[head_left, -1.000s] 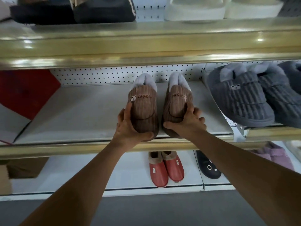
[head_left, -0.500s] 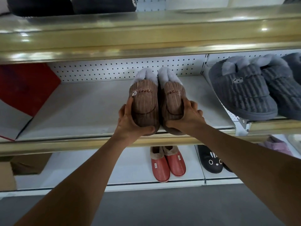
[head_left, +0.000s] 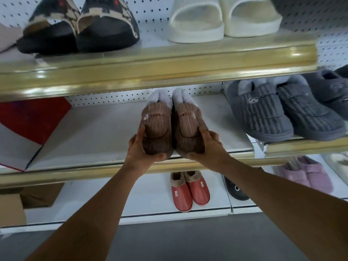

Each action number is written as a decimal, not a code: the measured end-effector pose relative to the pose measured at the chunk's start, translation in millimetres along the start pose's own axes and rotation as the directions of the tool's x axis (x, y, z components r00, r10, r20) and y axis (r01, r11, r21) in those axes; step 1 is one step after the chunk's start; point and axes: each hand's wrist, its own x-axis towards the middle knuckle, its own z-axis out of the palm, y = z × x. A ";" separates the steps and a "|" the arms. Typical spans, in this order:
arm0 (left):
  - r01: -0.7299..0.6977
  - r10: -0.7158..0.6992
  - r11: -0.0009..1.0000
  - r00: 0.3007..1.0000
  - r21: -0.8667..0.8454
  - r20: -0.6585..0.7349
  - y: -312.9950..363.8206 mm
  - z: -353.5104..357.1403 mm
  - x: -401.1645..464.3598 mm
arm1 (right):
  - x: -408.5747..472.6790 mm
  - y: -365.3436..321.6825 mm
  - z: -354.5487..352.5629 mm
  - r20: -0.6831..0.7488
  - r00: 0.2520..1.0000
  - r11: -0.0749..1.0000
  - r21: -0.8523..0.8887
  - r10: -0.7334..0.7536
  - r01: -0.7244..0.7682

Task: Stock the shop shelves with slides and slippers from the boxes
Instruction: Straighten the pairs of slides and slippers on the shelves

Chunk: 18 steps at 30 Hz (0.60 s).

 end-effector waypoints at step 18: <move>0.031 -0.030 0.999 0.999 0.026 -0.021 8.9 -9.4 22.2 | 40.5 -6.1 0.8 -0.024 1.000 0.999 -0.035 0.008 -0.009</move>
